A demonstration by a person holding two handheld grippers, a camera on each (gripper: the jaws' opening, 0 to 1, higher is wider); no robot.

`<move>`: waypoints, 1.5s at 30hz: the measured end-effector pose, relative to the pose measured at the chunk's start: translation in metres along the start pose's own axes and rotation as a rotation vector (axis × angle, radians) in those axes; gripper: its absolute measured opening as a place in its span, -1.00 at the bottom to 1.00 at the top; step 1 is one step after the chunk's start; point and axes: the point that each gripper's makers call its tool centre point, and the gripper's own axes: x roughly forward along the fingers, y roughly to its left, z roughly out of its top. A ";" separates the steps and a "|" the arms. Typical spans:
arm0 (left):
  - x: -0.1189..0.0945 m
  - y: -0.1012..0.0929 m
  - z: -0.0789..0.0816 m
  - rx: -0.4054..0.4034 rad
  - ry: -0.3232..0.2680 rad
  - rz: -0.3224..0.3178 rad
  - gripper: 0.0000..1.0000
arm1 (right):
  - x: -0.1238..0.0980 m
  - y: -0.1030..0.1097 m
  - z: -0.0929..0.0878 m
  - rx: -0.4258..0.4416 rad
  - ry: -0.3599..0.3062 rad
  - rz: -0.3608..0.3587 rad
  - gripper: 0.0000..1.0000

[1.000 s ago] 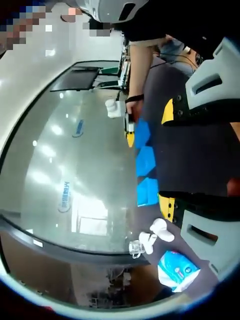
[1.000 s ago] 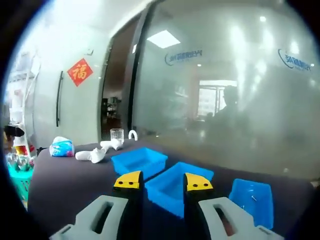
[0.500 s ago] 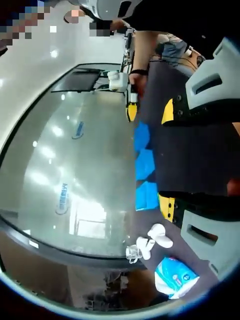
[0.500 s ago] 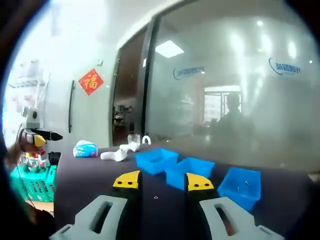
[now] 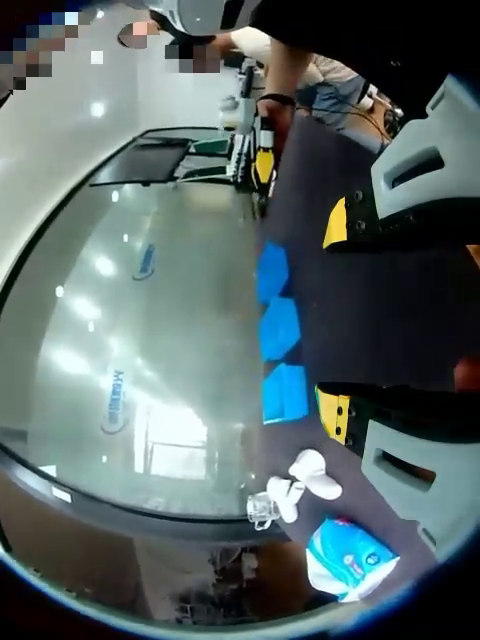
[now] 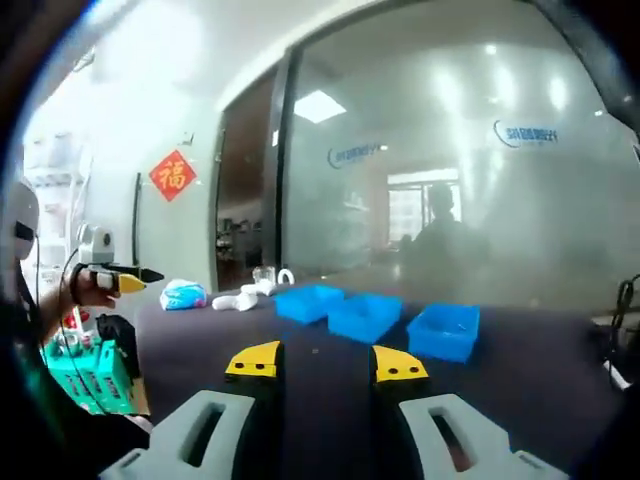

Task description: Sort the screws, nuts, and washers into the corresponding bins

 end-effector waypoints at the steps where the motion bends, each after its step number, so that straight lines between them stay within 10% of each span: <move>1: 0.001 -0.001 0.000 0.002 0.001 -0.004 0.03 | -0.002 0.000 0.000 0.000 0.002 0.000 -0.42; 23: -0.009 0.000 -0.004 -0.006 0.002 0.002 0.03 | 0.032 0.034 -0.009 -0.036 0.199 0.193 -0.46; 45: -0.018 0.012 -0.013 -0.029 0.020 0.032 0.03 | 0.142 0.055 -0.019 -0.205 0.411 0.365 -0.49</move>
